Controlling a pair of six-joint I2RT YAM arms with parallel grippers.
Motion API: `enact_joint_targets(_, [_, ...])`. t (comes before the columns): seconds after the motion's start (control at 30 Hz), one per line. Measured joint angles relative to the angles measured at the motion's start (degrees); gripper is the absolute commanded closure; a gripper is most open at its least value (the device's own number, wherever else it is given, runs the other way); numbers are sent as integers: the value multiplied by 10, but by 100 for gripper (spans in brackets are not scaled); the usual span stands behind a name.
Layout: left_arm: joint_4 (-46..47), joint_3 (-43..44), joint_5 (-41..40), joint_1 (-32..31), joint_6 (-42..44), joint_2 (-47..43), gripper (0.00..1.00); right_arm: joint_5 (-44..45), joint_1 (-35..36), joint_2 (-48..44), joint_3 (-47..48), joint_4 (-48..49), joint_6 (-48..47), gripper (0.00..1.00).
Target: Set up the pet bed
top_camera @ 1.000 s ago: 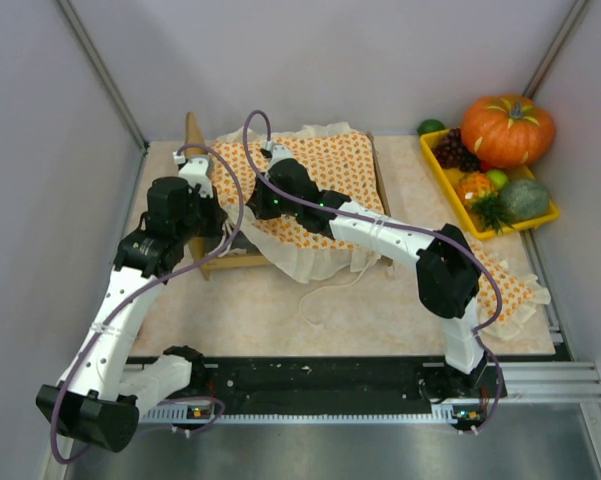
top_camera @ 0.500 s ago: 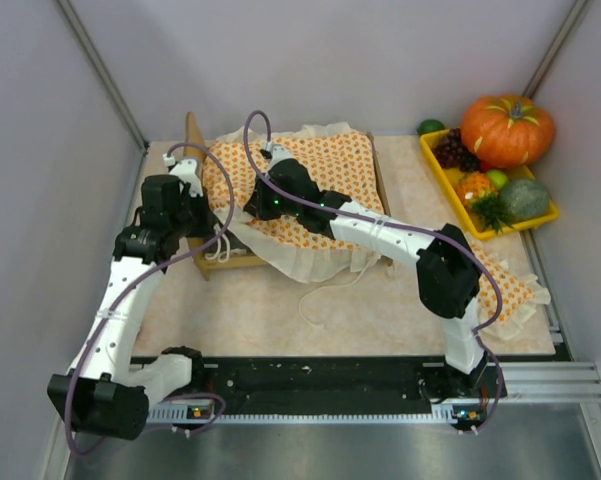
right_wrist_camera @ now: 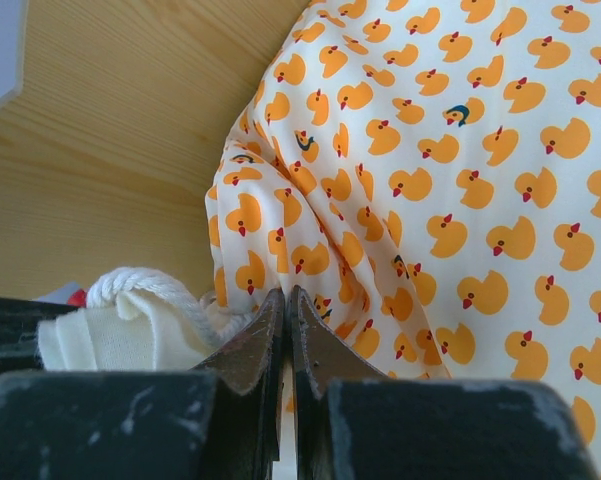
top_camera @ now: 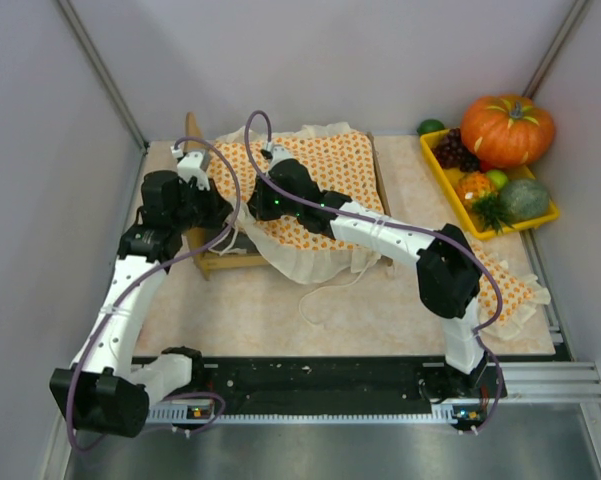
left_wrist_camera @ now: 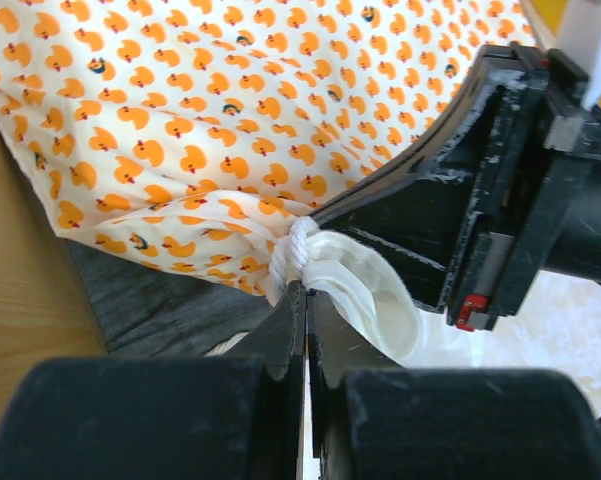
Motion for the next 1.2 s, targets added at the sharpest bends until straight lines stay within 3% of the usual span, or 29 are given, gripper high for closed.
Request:
enact_joint_targets(0.43, [73,-54,85,0,-48,1,100,-7,0,0,0,2,3,100])
enact_joint_targets(0.97, [-11,-77,49,0,-45,-64,100,-8,0,0,-9,1,3,100])
enact_joint_targets(1.0, [-20,-82,51,0,-44,-71,94,-8,0,0,-9,1,3,100])
enact_joint_targets(1.03, [-26,-83,54,0,-43,-73,73,-8,0,0,-9,0,3,100])
enact_joint_targets(1.2, [-67,-84,52,0,-35,-72,39,-8,0,0,-9,0,3,100])
